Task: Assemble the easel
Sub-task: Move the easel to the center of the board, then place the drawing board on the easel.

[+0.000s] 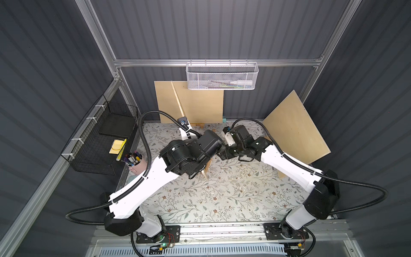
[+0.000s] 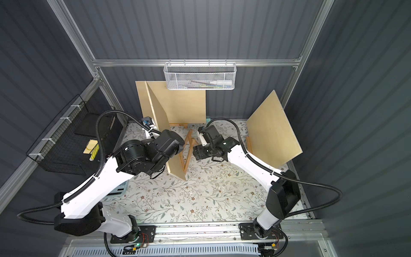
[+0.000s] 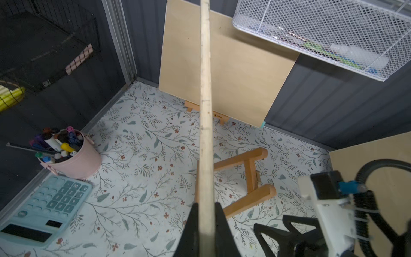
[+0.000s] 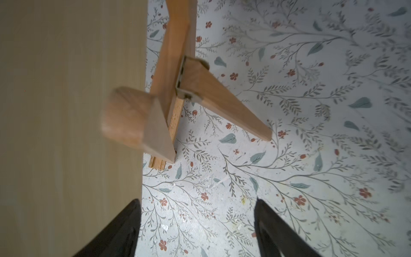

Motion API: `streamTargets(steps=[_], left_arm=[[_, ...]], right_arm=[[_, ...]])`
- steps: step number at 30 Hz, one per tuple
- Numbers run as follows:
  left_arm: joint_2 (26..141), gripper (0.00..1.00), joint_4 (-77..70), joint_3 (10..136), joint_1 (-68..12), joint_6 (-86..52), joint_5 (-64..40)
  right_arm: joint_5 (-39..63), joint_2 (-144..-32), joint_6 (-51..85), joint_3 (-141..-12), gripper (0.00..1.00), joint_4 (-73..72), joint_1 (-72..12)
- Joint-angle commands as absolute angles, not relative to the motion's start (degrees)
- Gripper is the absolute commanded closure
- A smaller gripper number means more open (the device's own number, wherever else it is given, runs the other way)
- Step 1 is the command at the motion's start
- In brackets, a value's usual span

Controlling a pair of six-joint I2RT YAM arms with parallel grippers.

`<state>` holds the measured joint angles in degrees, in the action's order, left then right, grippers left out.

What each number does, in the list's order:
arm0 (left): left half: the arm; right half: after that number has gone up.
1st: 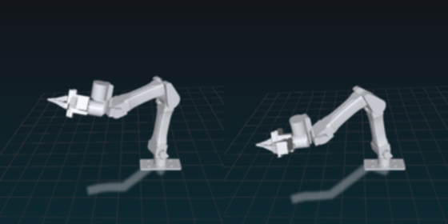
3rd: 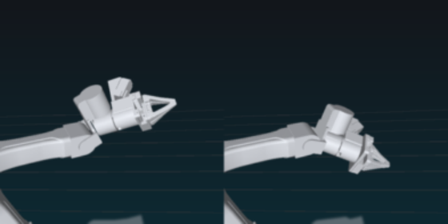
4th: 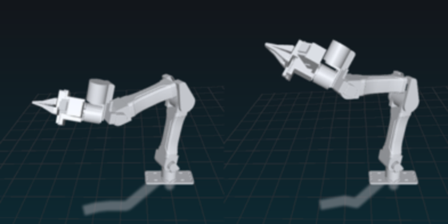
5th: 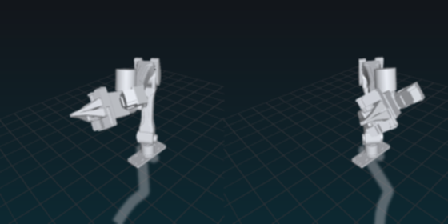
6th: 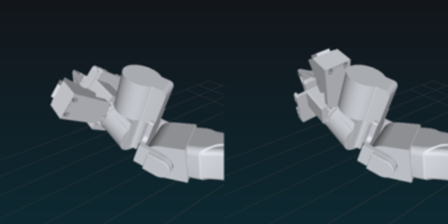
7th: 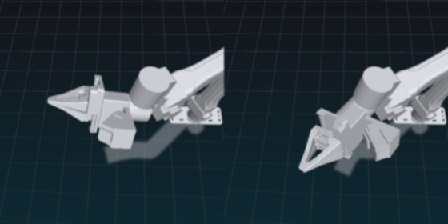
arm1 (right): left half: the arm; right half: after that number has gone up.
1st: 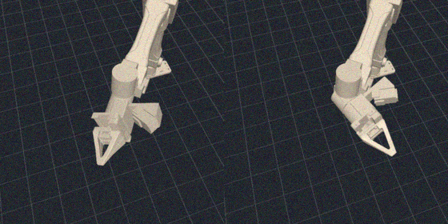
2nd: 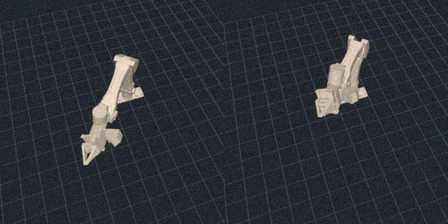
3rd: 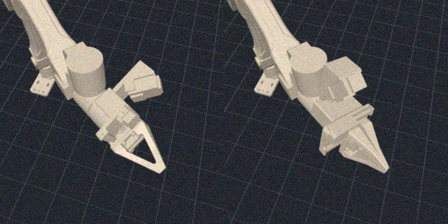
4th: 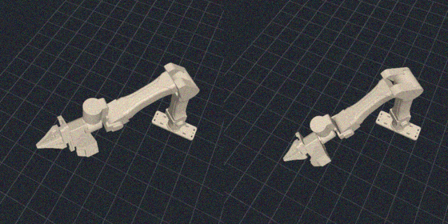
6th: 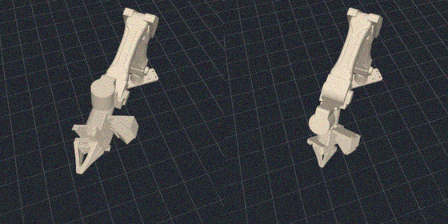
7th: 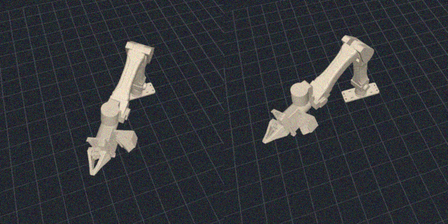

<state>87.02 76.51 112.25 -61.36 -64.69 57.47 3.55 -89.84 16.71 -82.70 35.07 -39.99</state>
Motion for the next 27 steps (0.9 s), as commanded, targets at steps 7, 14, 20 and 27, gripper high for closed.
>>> streamTargets(steps=[7, 14, 20, 27], left_arm=[[88.04, 1.0, 82.3, 114.5, -61.52, -76.39, 52.74], [90.59, 1.0, 83.84, 113.99, -61.5, -75.74, 48.16], [93.54, 1.0, 86.09, 115.1, -61.44, -72.97, 47.45], [97.62, 0.9, 85.23, 117.36, -61.18, -68.91, 44.58]], right_arm=[[-2.94, -84.54, 17.62, -82.37, 0.2, 41.12, -39.8], [-2.88, -82.26, 18.79, -79.56, 0.2, 39.87, -39.81], [-3.77, -81.21, 18.72, -79.09, 0.19, 40.16, -39.78], [-4.49, -79.99, 18.9, -79.43, 0.2, 40.51, -39.8]])
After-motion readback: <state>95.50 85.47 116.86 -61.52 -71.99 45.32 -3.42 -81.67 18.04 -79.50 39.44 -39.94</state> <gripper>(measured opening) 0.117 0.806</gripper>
